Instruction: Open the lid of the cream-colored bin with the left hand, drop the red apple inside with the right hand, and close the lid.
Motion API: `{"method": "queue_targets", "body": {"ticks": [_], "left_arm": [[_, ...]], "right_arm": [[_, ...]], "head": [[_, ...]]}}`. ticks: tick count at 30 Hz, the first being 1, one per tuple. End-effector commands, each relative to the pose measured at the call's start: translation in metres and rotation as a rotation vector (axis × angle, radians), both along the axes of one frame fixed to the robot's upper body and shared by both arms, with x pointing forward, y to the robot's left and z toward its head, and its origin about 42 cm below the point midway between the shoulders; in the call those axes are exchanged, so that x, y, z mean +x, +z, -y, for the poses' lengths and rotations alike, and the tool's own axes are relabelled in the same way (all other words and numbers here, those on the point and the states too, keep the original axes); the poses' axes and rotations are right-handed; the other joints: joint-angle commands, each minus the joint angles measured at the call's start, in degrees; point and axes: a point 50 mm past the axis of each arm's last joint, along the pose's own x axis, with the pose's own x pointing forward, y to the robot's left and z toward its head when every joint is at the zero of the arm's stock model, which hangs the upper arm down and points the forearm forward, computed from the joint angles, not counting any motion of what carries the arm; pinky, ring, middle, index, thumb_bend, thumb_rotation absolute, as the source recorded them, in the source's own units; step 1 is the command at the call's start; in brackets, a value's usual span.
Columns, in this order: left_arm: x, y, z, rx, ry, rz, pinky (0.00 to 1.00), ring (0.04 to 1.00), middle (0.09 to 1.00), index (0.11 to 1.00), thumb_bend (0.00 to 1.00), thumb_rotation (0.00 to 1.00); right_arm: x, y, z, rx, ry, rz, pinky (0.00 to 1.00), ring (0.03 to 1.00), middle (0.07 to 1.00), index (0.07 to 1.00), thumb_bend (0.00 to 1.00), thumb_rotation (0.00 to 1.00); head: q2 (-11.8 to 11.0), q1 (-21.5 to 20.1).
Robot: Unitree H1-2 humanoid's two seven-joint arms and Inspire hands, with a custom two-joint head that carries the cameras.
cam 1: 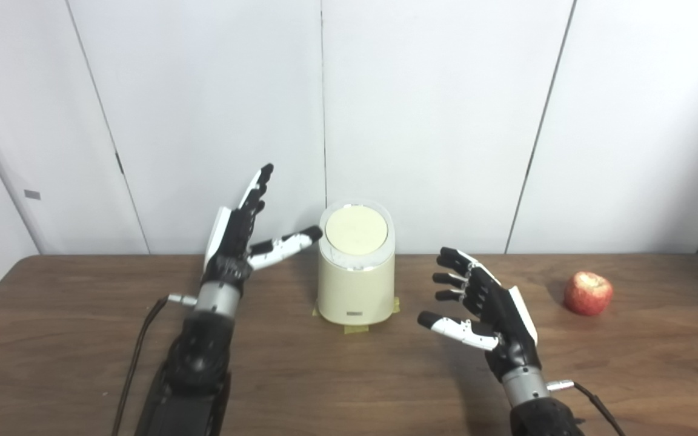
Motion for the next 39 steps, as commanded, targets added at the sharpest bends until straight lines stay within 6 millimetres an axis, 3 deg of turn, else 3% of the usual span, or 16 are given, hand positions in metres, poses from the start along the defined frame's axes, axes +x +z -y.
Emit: {"method": "queue_targets", "body": {"ticks": [1, 6, 12, 17, 24, 34, 39], "left_arm": [[0.016, 0.042, 0.011, 0.091, 0.021, 0.129, 0.97, 1.0, 1.0, 1.0, 0.92, 0.31], [0.034, 0.051, 0.019, 0.222, 0.06, 0.158, 0.91, 1.0, 1.0, 1.0, 0.92, 0.29], [0.048, 0.054, 0.032, 0.218, 0.064, 0.111, 0.82, 1.0, 1.0, 1.0, 0.94, 0.24], [0.05, 0.05, 0.04, 0.227, 0.049, 0.083, 0.8, 1.0, 1.0, 1.0, 0.92, 0.21], [0.054, 0.046, 0.045, 0.412, 0.071, 0.071, 0.72, 0.99, 1.0, 1.0, 0.94, 0.26], [0.054, 0.034, 0.048, 0.525, 0.078, 0.066, 0.88, 1.0, 1.0, 1.0, 1.0, 0.29], [0.051, 0.029, 0.053, 0.753, 0.158, 0.098, 0.88, 1.0, 1.0, 1.0, 0.98, 0.21]], "right_arm": [[0.008, 0.025, -0.005, 0.007, 0.01, 0.101, 0.63, 0.744, 0.82, 0.799, 0.86, 0.26], [0.007, 0.026, -0.007, 0.001, 0.003, 0.105, 0.62, 0.73, 0.815, 0.796, 0.86, 0.26], [0.007, 0.026, -0.009, -0.015, -0.001, 0.115, 0.63, 0.719, 0.818, 0.797, 0.85, 0.26], [0.005, 0.028, -0.012, -0.006, -0.005, 0.113, 0.63, 0.715, 0.815, 0.794, 0.87, 0.27], [0.005, 0.029, -0.014, -0.003, -0.008, 0.118, 0.62, 0.709, 0.807, 0.787, 0.87, 0.26], [0.004, 0.031, -0.016, -0.009, -0.016, 0.119, 0.61, 0.699, 0.798, 0.785, 0.87, 0.26], [0.004, 0.033, -0.017, -0.002, -0.021, 0.117, 0.6, 0.692, 0.794, 0.779, 0.87, 0.25]], "head": [[0.06, -0.05], [-0.33, -0.76], [-0.25, -1.31], [0.0, -1.56], [0.11, -1.85], [0.36, -2.02], [0.53, -2.07]]}}
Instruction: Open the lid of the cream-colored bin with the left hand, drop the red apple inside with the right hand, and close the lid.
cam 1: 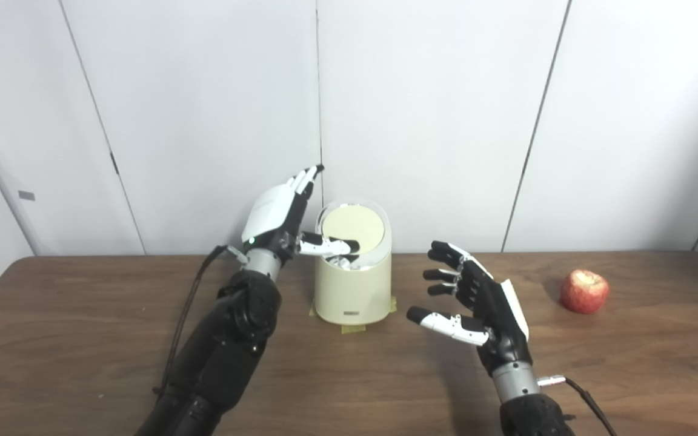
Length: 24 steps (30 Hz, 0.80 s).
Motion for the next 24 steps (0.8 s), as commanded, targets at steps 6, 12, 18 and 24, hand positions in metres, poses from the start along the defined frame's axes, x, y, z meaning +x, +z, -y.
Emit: {"method": "queue_targets", "body": {"ticks": [6, 12, 18, 24], "left_arm": [[0.003, 0.035, 0.01, 0.376, 0.083, 0.188, 0.8, 0.982, 1.0, 1.0, 0.94, 0.06], [-0.002, 0.037, 0.012, 0.539, 0.102, 0.208, 0.82, 0.983, 1.0, 1.0, 0.95, 0.03], [-0.007, 0.038, 0.011, 0.615, 0.126, 0.224, 0.84, 0.989, 1.0, 1.0, 0.95, 0.0], [-0.014, 0.048, 0.008, 0.542, 0.128, 0.268, 0.85, 0.997, 1.0, 1.0, 0.97, 0.08]], "right_arm": [[0.006, 0.025, -0.004, 0.012, 0.004, 0.08, 0.6, 0.686, 0.789, 0.778, 0.88, 0.26], [0.006, 0.025, -0.004, 0.008, 0.003, 0.079, 0.59, 0.682, 0.789, 0.78, 0.88, 0.26], [0.006, 0.024, -0.004, 0.011, 0.008, 0.075, 0.59, 0.686, 0.792, 0.785, 0.87, 0.25], [0.007, 0.022, -0.003, 0.009, 0.008, 0.076, 0.59, 0.685, 0.789, 0.779, 0.88, 0.27]], "head": [[0.27, 0.29], [0.22, 0.5], [0.18, 0.66], [0.12, 0.95]]}}
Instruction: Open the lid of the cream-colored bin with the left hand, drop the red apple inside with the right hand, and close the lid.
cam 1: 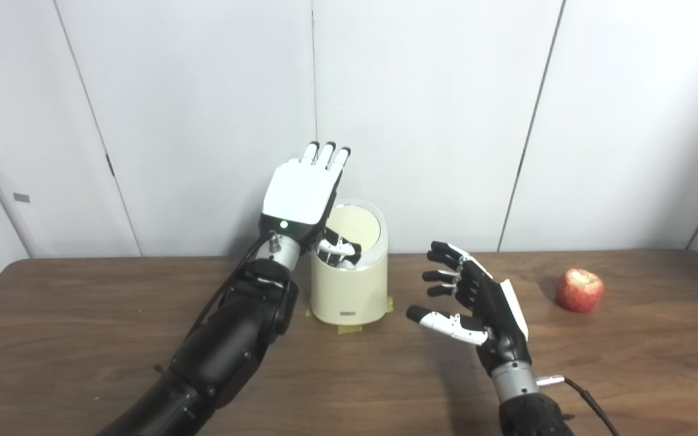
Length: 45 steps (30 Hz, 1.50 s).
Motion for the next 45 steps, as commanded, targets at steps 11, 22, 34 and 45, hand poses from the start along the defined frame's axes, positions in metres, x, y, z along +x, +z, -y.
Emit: {"method": "queue_targets", "body": {"ticks": [11, 22, 34, 45], "left_arm": [[-0.012, 0.036, -0.032, -0.479, -0.101, 0.157, 0.83, 0.966, 0.993, 1.0, 0.85, 0.25], [-0.048, 0.025, -0.084, -0.825, -0.209, 0.066, 0.78, 0.926, 0.955, 0.962, 0.78, 0.21], [-0.106, -0.049, -0.144, -1.212, -0.289, -0.245, 0.6, 0.697, 0.763, 0.805, 0.76, 0.16], [-0.11, -0.095, -0.156, -1.258, -0.304, -0.305, 0.61, 0.685, 0.757, 0.796, 0.71, 0.16]], "right_arm": [[0.007, 0.02, -0.002, 0.015, 0.017, 0.08, 0.58, 0.68, 0.793, 0.784, 0.87, 0.27], [0.007, 0.019, -0.001, 0.012, 0.014, 0.083, 0.58, 0.675, 0.792, 0.782, 0.85, 0.26], [0.01, 0.018, 0.006, 0.052, 0.007, 0.101, 0.56, 0.667, 0.779, 0.769, 0.84, 0.21], [0.034, 0.037, 0.067, -0.138, -0.08, 0.171, 0.6, 0.68, 0.788, 0.789, 0.86, 0.27]], "head": [[0.14, 0.44], [0.28, 0.54], [-0.15, 0.34], [-3.69, -9.87]]}}
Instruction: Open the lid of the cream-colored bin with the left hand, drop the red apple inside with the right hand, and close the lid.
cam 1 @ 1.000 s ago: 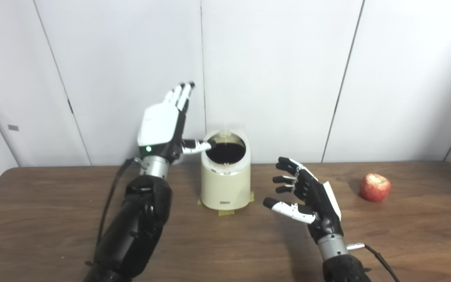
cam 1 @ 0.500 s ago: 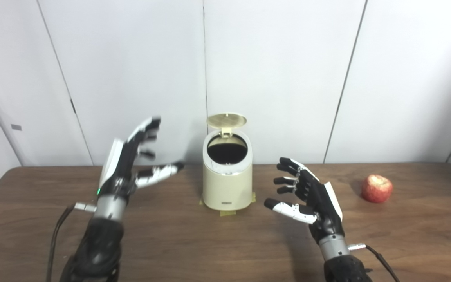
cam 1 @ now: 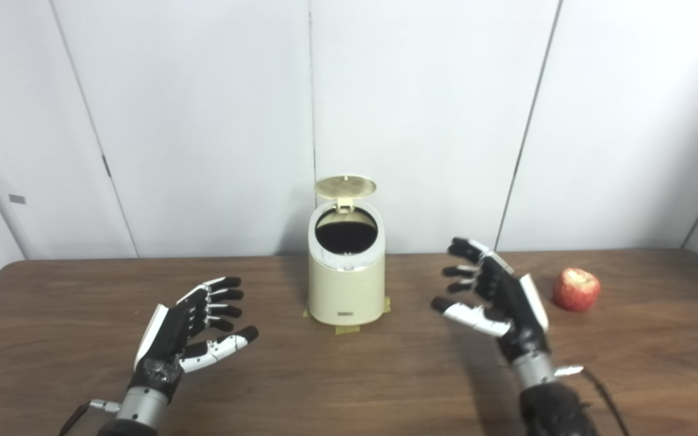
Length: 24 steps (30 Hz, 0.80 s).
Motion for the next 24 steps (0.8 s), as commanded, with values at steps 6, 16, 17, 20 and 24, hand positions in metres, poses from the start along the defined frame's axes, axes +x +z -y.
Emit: {"method": "queue_targets", "body": {"ticks": [6, 16, 17, 20, 24], "left_arm": [[0.013, 0.023, -0.013, -0.009, 0.006, 0.093, 0.65, 0.706, 0.768, 0.811, 0.67, 0.11], [0.017, 0.02, -0.026, 0.006, 0.003, 0.085, 0.65, 0.702, 0.767, 0.803, 0.63, 0.02], [0.017, 0.019, -0.027, -0.007, -0.005, 0.079, 0.64, 0.703, 0.767, 0.803, 0.62, 0.01], [0.015, 0.019, -0.028, -0.029, -0.016, 0.061, 0.64, 0.721, 0.775, 0.814, 0.62, 0.0], [0.017, 0.019, -0.028, -0.023, -0.013, 0.062, 0.64, 0.721, 0.774, 0.811, 0.61, 0.0]], "right_arm": [[0.011, 0.081, 0.039, -0.24, -0.123, 0.141, 0.61, 0.718, 0.817, 0.796, 0.79, 0.18], [0.009, 0.12, 0.116, -0.399, -0.319, 0.115, 0.65, 0.735, 0.797, 0.788, 0.84, 0.18], [0.009, 0.124, 0.124, -0.417, -0.328, 0.106, 0.65, 0.739, 0.797, 0.788, 0.84, 0.18], [0.008, 0.129, 0.139, -0.442, -0.341, 0.081, 0.66, 0.775, 0.825, 0.808, 0.85, 0.2], [0.011, 0.127, 0.155, -0.485, -0.369, 0.012, 0.7, 0.806, 0.854, 0.829, 0.85, 0.25]], "head": [[-2.96, -8.22], [-5.06, -12.86], [-5.06, -12.84], [-5.01, -12.91], [-4.91, -12.91]]}}
